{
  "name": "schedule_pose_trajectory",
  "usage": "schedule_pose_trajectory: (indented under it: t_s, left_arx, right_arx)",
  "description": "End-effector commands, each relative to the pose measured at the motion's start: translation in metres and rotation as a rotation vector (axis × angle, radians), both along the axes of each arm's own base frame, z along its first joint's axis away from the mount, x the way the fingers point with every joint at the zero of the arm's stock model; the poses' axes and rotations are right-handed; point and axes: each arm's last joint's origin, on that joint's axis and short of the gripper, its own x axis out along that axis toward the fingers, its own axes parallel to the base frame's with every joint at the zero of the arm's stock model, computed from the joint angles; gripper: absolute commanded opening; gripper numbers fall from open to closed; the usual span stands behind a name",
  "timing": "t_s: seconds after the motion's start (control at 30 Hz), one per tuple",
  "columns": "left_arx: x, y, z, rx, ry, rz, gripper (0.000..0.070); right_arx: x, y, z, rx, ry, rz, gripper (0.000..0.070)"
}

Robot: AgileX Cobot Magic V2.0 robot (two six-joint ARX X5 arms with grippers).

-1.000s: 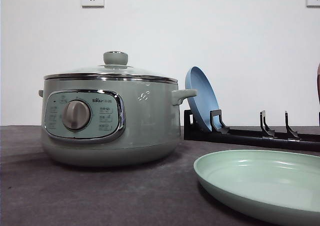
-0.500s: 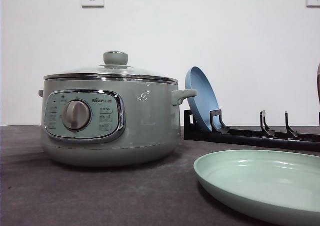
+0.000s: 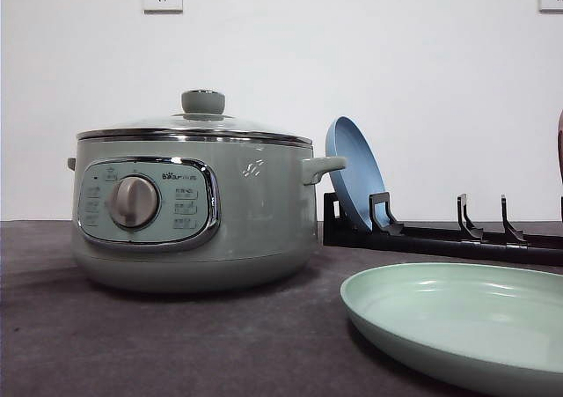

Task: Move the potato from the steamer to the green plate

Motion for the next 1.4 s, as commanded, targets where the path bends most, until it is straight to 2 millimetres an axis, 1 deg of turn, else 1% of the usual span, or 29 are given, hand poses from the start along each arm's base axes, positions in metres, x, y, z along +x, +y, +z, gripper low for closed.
schedule_pose_trajectory:
  t_s: [0.0,0.23,0.33,0.5,0.63,0.87,1.0,1.13,1.23,1.33,1.37]
  left_arx:
    - [0.012,-0.009,0.001,0.012,-0.011,-0.020,0.0700]
    - [0.052,-0.042,-0.018,0.036,0.016,-0.074,0.0700]
    - [0.066,-0.052,-0.031,0.052,0.041,-0.089,0.0700]
    - [0.080,-0.064,-0.052,0.108,0.077,-0.095,0.0699]
    - [0.087,-0.071,-0.062,0.138,0.080,-0.112,0.0672]
    - [0.095,-0.076,-0.073,0.149,0.098,-0.114,0.0669]
    - [0.100,-0.078,-0.081,0.172,0.114,-0.101,0.0626]
    - [0.102,-0.079,-0.084,0.175,0.121,-0.101,0.0613]
    - [0.102,-0.079,-0.085,0.176,0.122,-0.101,0.0539]
    - [0.101,-0.078,-0.085,0.178,0.127,-0.101,0.0532]
    - [0.101,-0.078,-0.085,0.179,0.129,-0.102,0.0508]
  right_arx:
    - [0.000,0.000,0.004,0.015,-0.013,0.002,0.0630]
    - [0.000,0.000,0.004,0.014,-0.013,0.000,0.0630]
    - [0.000,0.000,0.004,0.014,-0.012,0.000,0.0630]
    - [0.000,0.000,0.004,0.014,-0.012,0.000,0.0630]
    - [0.000,0.000,0.004,0.014,-0.012,0.000,0.0630]
    - [0.000,0.000,0.004,0.014,-0.012,-0.001,0.0630]
    - [0.000,0.000,0.004,0.014,-0.012,-0.001,0.0630]
    - [0.000,0.000,0.004,0.014,-0.012,-0.001,0.0630]
    - [0.000,0.000,0.004,0.014,-0.012,-0.001,0.0630]
    - [0.000,0.000,0.004,0.014,-0.012,-0.001,0.0630]
    - [0.000,0.000,0.004,0.014,-0.012,-0.001,0.0630]
